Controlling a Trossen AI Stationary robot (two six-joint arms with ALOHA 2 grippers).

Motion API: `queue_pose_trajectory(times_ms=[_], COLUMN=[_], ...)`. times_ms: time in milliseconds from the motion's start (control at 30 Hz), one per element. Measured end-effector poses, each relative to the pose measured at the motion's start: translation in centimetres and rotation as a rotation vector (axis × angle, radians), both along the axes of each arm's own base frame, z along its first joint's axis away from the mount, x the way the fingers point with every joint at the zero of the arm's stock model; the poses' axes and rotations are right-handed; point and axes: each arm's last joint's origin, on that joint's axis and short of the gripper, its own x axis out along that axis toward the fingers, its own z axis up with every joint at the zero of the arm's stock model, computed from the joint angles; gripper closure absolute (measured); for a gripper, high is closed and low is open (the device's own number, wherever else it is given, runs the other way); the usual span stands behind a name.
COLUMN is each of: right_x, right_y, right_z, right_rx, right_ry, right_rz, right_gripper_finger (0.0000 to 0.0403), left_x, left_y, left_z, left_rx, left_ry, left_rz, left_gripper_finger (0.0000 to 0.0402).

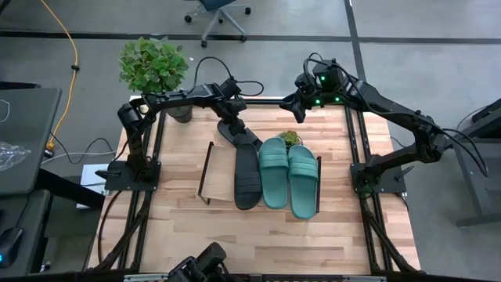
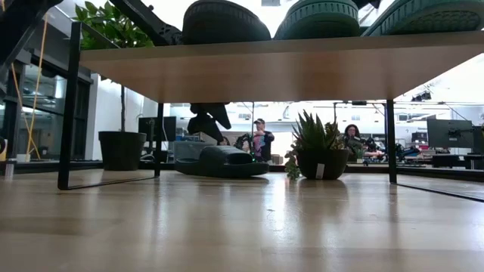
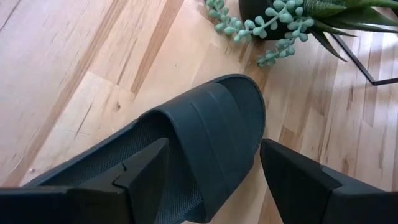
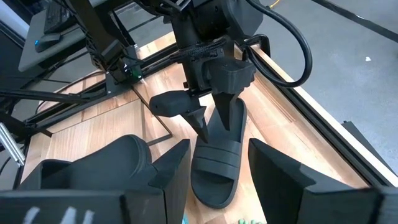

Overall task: Pick and place slides into the shelf
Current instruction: Put the black slipper on the shelf

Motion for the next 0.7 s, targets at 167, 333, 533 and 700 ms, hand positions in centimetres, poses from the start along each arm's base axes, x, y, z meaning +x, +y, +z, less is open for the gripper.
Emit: queue_pose_trajectory(times_ms=[167, 333, 533, 700], right_x=[0.0, 0.0, 0.0, 0.0], right_y=[0.0, 0.0, 0.0, 0.0], right_z=[0.0, 0.0, 0.0, 0.0], right_rx=[0.000, 0.000, -0.008, -0.017], right_ry=[0.000, 0.000, 0.001, 0.004], right_rz=[0.000, 0.000, 0.004, 0.006], right_gripper_finger=[0.0249, 0.0249, 0.0249, 0.0249], left_x=[0.0, -0.1, -0.3, -0.4], left_y=[0.0, 0.0, -0.2, -0.3], left_z=[0.0, -0.1, -0.7, -1.3], left_rx=[0.017, 0.020, 0.006, 0.005], left_ry=[0.008, 0.018, 0.033, 0.026], left_rz=[-0.005, -0.005, -0.007, -0.002], left_gripper_finger=[0.0160, 0.0160, 0.0164, 0.0165])
